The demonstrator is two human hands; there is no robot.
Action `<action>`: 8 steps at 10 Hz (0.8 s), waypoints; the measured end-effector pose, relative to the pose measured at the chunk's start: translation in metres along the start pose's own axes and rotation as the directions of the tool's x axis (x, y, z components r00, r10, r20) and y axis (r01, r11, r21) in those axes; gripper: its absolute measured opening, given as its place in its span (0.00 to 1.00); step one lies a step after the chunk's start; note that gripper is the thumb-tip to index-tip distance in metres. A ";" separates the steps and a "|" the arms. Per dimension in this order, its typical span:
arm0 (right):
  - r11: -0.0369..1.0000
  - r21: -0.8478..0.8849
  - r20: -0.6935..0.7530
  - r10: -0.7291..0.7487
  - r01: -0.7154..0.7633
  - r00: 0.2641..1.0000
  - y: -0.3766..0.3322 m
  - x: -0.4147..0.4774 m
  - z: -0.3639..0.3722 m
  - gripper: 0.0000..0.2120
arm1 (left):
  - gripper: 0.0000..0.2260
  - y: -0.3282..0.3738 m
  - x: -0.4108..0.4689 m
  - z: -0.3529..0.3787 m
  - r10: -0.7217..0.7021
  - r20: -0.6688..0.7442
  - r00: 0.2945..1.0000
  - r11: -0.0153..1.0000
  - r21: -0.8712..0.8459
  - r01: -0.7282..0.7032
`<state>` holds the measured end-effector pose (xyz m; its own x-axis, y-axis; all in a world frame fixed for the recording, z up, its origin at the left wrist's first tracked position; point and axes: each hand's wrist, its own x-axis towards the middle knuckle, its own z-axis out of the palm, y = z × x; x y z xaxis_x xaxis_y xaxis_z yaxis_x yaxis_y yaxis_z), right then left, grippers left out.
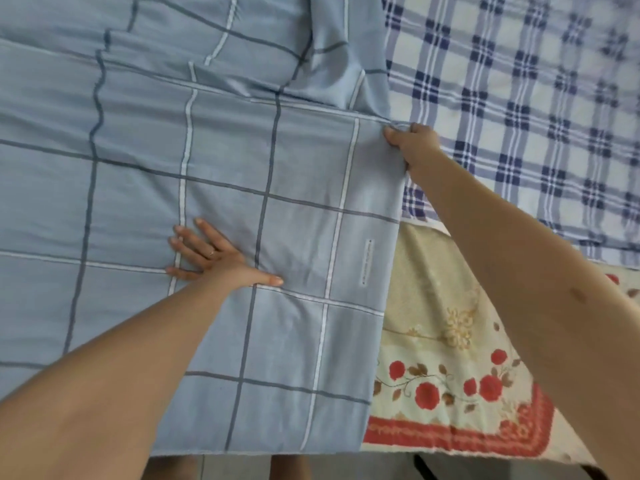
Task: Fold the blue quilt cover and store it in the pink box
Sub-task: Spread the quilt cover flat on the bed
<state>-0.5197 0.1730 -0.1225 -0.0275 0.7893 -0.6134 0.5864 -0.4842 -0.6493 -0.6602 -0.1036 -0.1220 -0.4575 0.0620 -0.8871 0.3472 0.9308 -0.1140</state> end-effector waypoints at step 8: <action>-0.415 -0.357 0.882 -0.446 0.837 0.155 0.034 -0.037 0.106 0.26 | 0.77 -0.002 0.005 -0.002 0.038 0.052 0.998 0.998 -0.055 -0.035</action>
<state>-0.5841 0.0875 -0.1693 -0.9794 0.0054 -0.2018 0.0227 0.9963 -0.0831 -0.6652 -0.1041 -0.1254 -0.4007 0.0784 -0.9128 0.3174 0.9465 -0.0580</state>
